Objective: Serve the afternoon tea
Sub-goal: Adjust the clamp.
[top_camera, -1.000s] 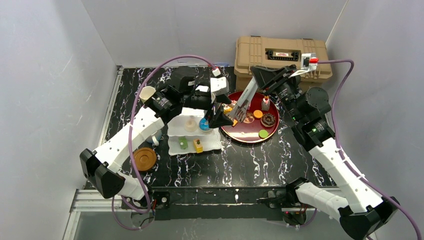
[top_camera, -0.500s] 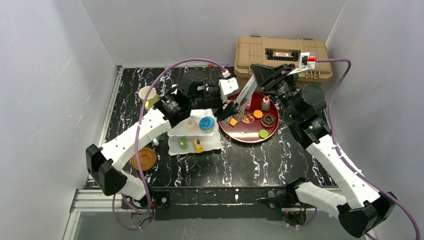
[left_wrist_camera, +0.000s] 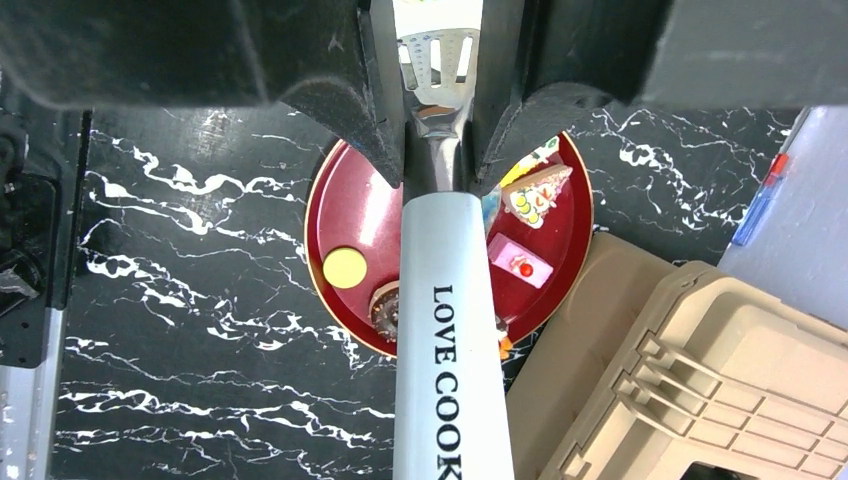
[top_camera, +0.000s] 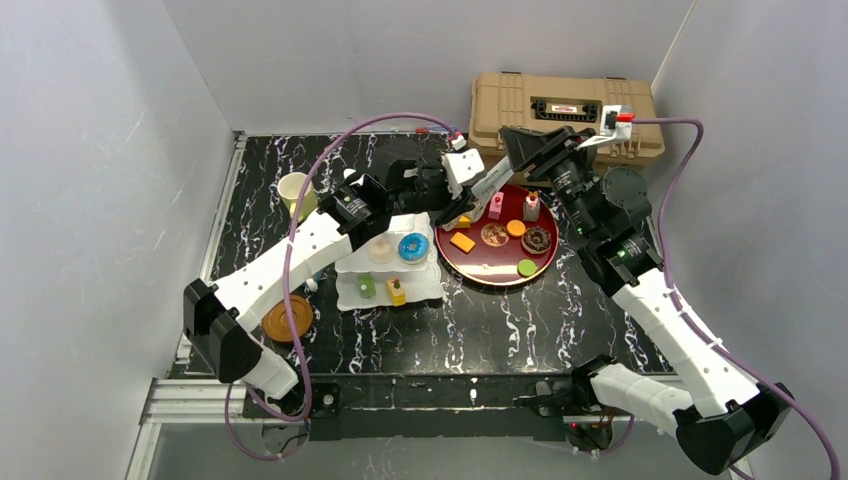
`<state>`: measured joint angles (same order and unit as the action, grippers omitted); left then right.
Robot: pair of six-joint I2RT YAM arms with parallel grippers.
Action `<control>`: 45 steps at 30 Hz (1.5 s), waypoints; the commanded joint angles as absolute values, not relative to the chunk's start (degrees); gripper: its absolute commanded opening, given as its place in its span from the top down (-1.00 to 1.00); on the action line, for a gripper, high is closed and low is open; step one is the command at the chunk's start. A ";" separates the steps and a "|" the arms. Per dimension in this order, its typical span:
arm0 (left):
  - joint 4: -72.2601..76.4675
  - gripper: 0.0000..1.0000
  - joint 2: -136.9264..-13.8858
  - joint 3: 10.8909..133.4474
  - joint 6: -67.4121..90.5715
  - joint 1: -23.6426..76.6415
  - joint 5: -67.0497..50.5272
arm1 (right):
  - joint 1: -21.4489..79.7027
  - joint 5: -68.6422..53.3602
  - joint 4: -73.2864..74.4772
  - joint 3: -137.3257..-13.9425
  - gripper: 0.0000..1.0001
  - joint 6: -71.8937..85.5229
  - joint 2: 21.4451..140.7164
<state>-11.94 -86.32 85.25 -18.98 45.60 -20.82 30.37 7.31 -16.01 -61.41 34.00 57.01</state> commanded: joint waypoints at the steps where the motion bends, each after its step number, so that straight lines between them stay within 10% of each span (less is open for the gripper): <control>1: -9.82 0.83 -86.23 87.92 -20.09 46.33 -19.87 | 30.32 7.26 -10.43 -65.51 -0.38 35.48 57.17; 6: -8.31 0.99 -85.83 87.24 -20.97 46.36 -19.55 | 30.32 6.13 4.73 -70.97 -0.97 35.00 57.35; 24: -7.00 1.00 -84.37 85.78 -25.17 46.30 -18.89 | 30.32 -2.08 18.46 -76.95 -0.97 32.62 64.11; 39: -6.42 1.00 -83.80 84.71 -27.63 46.26 -19.25 | 30.37 -5.01 13.63 -74.88 -0.32 34.98 65.10; 45: -6.97 1.00 -83.30 84.88 -26.01 46.24 -20.82 | 30.32 -6.60 13.13 -72.75 -0.69 31.57 62.95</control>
<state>-8.67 -86.37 84.77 -26.41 45.87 -17.85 30.06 -3.29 17.52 -74.04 34.13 65.73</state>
